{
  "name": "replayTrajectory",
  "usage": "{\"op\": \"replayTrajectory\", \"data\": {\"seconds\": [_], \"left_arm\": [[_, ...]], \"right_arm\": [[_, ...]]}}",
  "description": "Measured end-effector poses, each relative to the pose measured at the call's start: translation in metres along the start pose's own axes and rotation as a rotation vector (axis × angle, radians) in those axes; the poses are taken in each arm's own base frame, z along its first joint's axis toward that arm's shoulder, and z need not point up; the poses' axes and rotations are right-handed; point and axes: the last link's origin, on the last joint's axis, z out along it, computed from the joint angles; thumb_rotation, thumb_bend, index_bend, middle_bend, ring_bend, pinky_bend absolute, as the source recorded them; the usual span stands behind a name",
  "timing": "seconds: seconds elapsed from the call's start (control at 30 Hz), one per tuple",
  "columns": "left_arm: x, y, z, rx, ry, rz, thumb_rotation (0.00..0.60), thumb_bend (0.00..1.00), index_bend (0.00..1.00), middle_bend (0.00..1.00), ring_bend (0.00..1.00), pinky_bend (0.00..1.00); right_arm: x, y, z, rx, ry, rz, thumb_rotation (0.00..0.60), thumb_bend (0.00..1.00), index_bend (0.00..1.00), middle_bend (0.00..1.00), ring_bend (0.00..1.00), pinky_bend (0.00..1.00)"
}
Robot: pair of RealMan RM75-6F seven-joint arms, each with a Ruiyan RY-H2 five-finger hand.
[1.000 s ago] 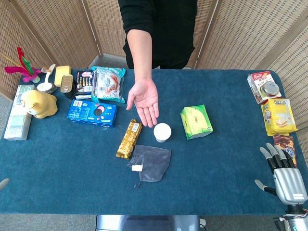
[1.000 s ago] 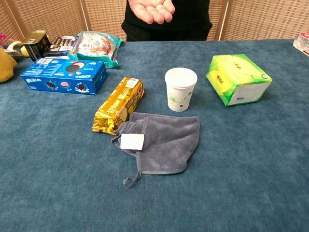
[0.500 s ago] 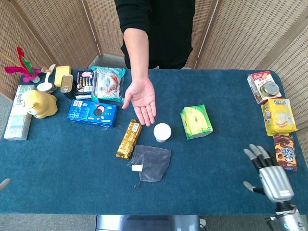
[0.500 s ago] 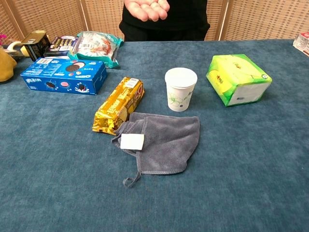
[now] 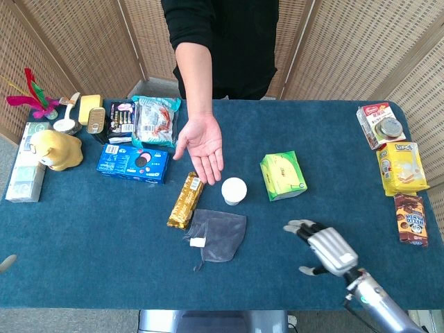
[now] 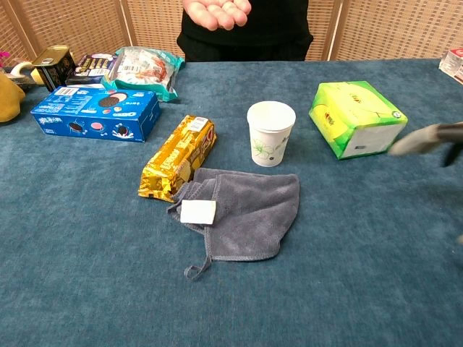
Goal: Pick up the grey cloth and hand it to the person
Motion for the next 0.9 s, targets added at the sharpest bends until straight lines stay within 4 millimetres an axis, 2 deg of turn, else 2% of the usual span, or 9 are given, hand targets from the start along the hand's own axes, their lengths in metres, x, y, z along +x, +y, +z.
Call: {"op": "replayTrajectory", "data": {"seconds": [0.33,0.5,0.73,0.9], "left_arm": [[0.000,-0.001,0.002,0.003,-0.004,-0.001,0.600,0.17,0.00,0.00,0.00,0.09],[0.000,-0.002,0.003,0.006,-0.006,-0.003,0.600,0.16,0.00,0.00,0.00,0.09],[0.000,-0.003,0.003,0.006,-0.011,-0.006,0.600,0.17,0.00,0.00,0.00,0.09],[0.000,-0.003,0.004,0.003,-0.015,-0.007,0.600,0.17,0.00,0.00,0.00,0.09]], "right_arm": [[-0.017,-0.044,0.059,0.093,-0.005,-0.020,0.567,0.00,0.19,0.20,0.20,0.30],[-0.024,-0.065,0.086,0.112,-0.005,-0.031,0.564,0.04,0.19,0.20,0.20,0.30],[-0.034,-0.086,0.114,0.096,-0.027,-0.019,0.562,0.05,0.19,0.17,0.18,0.29],[-0.040,-0.096,0.128,0.079,-0.043,-0.016,0.563,0.05,0.14,0.10,0.14,0.28]]}}
